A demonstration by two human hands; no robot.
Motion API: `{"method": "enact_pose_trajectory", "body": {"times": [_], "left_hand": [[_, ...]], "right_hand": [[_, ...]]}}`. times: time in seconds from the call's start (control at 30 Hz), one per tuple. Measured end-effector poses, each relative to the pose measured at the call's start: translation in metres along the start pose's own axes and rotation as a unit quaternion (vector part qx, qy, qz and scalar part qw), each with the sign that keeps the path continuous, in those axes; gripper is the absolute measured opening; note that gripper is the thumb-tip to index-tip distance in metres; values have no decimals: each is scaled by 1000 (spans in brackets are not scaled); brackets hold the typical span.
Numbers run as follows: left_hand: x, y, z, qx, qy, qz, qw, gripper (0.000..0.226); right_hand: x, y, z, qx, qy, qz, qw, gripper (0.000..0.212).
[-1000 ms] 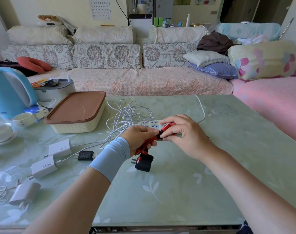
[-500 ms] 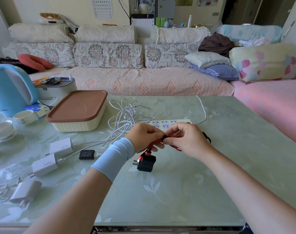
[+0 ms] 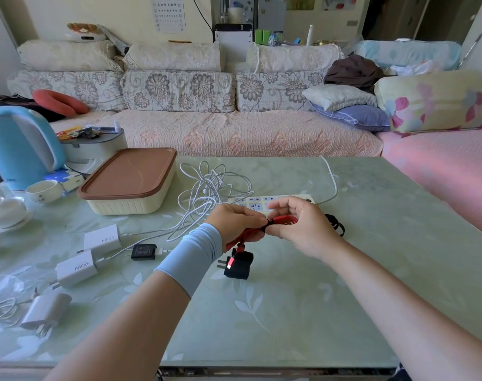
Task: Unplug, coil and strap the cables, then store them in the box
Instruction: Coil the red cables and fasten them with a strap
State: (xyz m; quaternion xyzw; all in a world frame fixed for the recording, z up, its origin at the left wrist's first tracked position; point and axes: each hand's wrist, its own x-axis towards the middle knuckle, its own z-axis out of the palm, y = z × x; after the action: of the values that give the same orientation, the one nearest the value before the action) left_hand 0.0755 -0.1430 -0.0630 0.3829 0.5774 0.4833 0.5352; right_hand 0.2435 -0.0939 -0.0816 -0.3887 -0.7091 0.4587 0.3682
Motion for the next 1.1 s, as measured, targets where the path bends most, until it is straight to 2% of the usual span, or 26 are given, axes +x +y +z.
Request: {"method": "enact_pose_trajectory", "body": {"times": [0.1, 0.2, 0.3, 0.33, 0.43, 0.47, 0.6, 0.67, 0.73, 0.8, 0.9, 0.97, 1.03, 1.1], "left_hand": [[3, 1, 2, -49, 34, -1, 998, 3], [4, 1, 2, -103, 57, 3, 993, 8], [2, 2, 1, -174, 70, 9, 982, 7], [1, 3, 0, -201, 68, 12, 977, 8], [-2, 9, -7, -253, 58, 27, 965, 17], [-4, 11, -10, -261, 54, 32, 963, 18], [-18, 14, -33, -238, 62, 75, 966, 19], [-27, 16, -52, -132, 130, 112, 976, 14], [-36, 17, -76, -11, 195, 152, 969, 13], [-45, 19, -99, 47, 223, 167, 959, 25], [-62, 12, -132, 54, 192, 157, 967, 44], [-75, 5, -155, 99, 176, 152, 968, 55], [-90, 0, -179, 160, 170, 144, 962, 66], [-105, -5, -201, 183, 167, 116, 962, 66]], "right_hand": [[0, 2, 2, -5, 14, 48, 999, 65], [-4, 4, 7, 18, -86, 125, 988, 82], [-7, 5, 22, -10, -159, 170, 973, 115], [-6, 7, 27, -40, -177, 151, 972, 113], [-3, 1, 42, -101, -193, 91, 972, 55], [-2, -2, 46, -103, -191, 88, 972, 45], [3, -15, 62, -70, -183, 88, 977, 23], [3, -23, 71, -73, -195, 84, 975, 16], [2, -31, 82, -63, -195, 87, 975, 16], [1, -37, 94, -57, -201, 96, 973, 14], [-3, -49, 114, -46, -239, 108, 964, 27], [-7, -54, 129, -57, -259, 95, 960, 39], [-9, -57, 147, -112, -251, 74, 959, 56], [-10, -60, 166, -156, -239, 53, 957, 54]]}}
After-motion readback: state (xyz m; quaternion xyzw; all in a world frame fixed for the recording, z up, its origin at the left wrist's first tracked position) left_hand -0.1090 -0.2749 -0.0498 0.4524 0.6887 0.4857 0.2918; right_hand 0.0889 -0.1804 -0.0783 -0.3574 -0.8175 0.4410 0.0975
